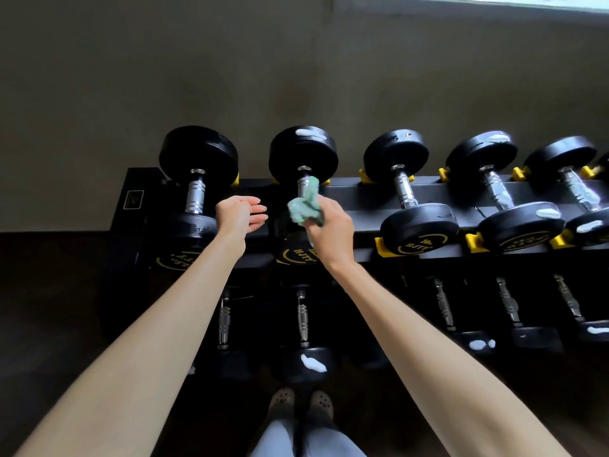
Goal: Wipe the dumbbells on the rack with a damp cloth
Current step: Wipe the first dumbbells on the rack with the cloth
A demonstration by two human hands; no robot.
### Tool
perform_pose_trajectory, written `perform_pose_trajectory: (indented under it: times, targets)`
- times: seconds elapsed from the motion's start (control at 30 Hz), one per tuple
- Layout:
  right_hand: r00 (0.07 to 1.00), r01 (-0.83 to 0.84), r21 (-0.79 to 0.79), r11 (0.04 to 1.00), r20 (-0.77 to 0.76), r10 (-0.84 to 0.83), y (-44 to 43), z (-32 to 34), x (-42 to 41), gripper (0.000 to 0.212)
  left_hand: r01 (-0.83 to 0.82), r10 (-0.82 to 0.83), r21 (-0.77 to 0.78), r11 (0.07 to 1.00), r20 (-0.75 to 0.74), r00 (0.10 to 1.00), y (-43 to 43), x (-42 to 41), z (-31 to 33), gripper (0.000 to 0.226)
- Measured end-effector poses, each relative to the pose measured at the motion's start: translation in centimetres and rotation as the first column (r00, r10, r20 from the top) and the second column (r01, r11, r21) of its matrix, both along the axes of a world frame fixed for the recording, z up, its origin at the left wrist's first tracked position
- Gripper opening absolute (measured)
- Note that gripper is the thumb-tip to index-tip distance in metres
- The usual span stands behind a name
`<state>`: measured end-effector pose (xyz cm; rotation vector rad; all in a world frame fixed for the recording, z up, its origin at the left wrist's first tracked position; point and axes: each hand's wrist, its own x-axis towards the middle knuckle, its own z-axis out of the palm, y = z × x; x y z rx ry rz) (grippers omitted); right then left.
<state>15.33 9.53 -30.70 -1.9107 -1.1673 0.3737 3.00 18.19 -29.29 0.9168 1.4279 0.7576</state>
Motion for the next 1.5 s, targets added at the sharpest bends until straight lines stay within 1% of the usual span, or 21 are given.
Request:
perform_pose_trajectory:
  times: [0.1,0.23,0.33,0.4,0.47,0.57,0.67,0.73,0.77,0.8,0.83,0.9,0.97,1.03,1.1,1.13,1.17,1.23,1.3,1.4,1.5]
  targets:
    - [0.94,-0.247,-0.025,0.969,0.235,0.246,1.2,0.1,-1.2,0.021,-0.034,0.034,0.01,0.999,-0.005,0.999,0.4,-0.8,0.1,0.036]
    - [0.704,-0.497,-0.161,0.853,0.5,0.504,1.8,-1.2,-1.8,0.02,-0.054,0.055,0.038,0.998,-0.017,0.998,0.5,-1.2,0.1,0.038]
    - [0.485,-0.62,-0.213,0.755,0.653,0.582,1.5,-2.2,-1.3,0.022,-0.048,0.048,0.03,0.998,-0.025,0.999,0.4,-0.9,-0.1,0.037]
    - [0.354,-0.671,-0.229,0.705,0.736,0.577,1.3,-2.4,-0.4,0.018,-0.03,0.03,0.017,0.999,-0.033,0.999,0.3,-0.7,-0.2,0.037]
    - [0.307,-0.696,-0.212,0.686,0.775,0.552,1.0,-2.6,0.5,0.014,-0.008,0.008,0.004,1.0,-0.041,0.999,0.3,-0.4,-0.3,0.036]
    - [0.405,-0.674,-0.092,0.733,0.784,0.47,0.1,-2.7,1.5,0.027,0.016,-0.017,-0.019,1.0,-0.05,0.999,0.1,0.0,-0.2,0.036]
    - [0.599,-0.598,0.089,0.796,0.71,0.37,-1.0,-3.3,2.1,0.025,0.016,-0.019,-0.044,0.999,-0.053,0.998,0.0,0.5,0.0,0.036]
    - [0.798,-0.448,0.19,0.874,0.525,0.295,-1.9,-3.7,2.4,0.032,0.02,-0.023,-0.059,0.998,-0.057,0.998,-0.1,0.7,0.1,0.036]
    - [0.895,-0.325,0.217,0.921,0.384,0.225,-2.4,-3.9,2.4,0.036,0.031,-0.036,-0.068,0.997,-0.062,0.997,-0.3,0.9,0.1,0.036]
    - [0.965,-0.186,0.217,0.958,0.226,0.136,-2.9,-3.7,2.3,0.037,0.047,-0.052,-0.078,0.996,-0.068,0.996,-0.5,1.1,0.1,0.037]
    - [0.997,-0.051,0.19,0.98,0.062,0.04,-3.2,-3.4,2.3,0.036,0.065,-0.072,-0.088,0.994,-0.075,0.995,-0.7,1.2,0.1,0.037]
    - [0.959,0.191,0.036,0.981,-0.22,-0.178,-3.4,-2.6,3.0,0.027,0.107,-0.116,-0.116,0.987,-0.074,0.99,-1.1,1.8,0.3,0.039]
    - [0.798,0.368,-0.182,0.912,-0.441,-0.41,-3.2,-2.7,4.6,0.022,0.132,-0.141,-0.137,0.982,-0.062,0.988,-1.4,2.1,0.5,0.042]
    - [0.575,0.414,-0.35,0.84,-0.615,-0.539,-3.0,-3.2,6.1,0.029,0.118,-0.128,-0.134,0.984,-0.064,0.99,-1.3,2.2,0.6,0.042]
    - [0.428,0.379,-0.418,0.825,-0.712,-0.557,-2.6,-3.7,6.7,0.031,0.081,-0.091,-0.122,0.989,-0.076,0.993,-1.3,2.3,0.5,0.04]
    - [0.42,0.358,-0.427,0.83,-0.72,-0.552,-2.4,-3.7,6.7,0.029,0.061,-0.072,-0.107,0.992,-0.099,0.992,-1.2,2.3,0.5,0.038]
    - [0.446,0.348,-0.426,0.835,-0.708,-0.547,-2.2,-3.9,6.5,0.024,0.054,-0.066,-0.089,0.995,-0.129,0.99,-1.3,2.3,0.5,0.036]
    - [0.535,0.36,-0.402,0.842,-0.65,-0.54,-1.7,-3.8,6.4,0.016,0.057,-0.069,-0.075,0.996,-0.172,0.983,-1.0,2.6,0.3,0.034]
    - [0.624,0.367,-0.343,0.865,-0.599,-0.502,-1.4,-2.9,6.2,0.018,0.065,-0.082,-0.099,0.993,-0.175,0.981,-0.7,3.0,0.1,0.036]
    - [0.708,0.3,-0.224,0.927,-0.599,-0.374,-1.1,-1.7,5.8,0.024,0.064,-0.09,-0.143,0.988,-0.181,0.979,0.1,3.5,-0.1,0.039]
    - [0.812,0.191,-0.103,0.976,-0.542,-0.216,-0.7,-0.4,6.0,0.013,0.123,-0.166,-0.159,0.98,-0.297,0.94,1.5,3.6,-0.3,0.031]
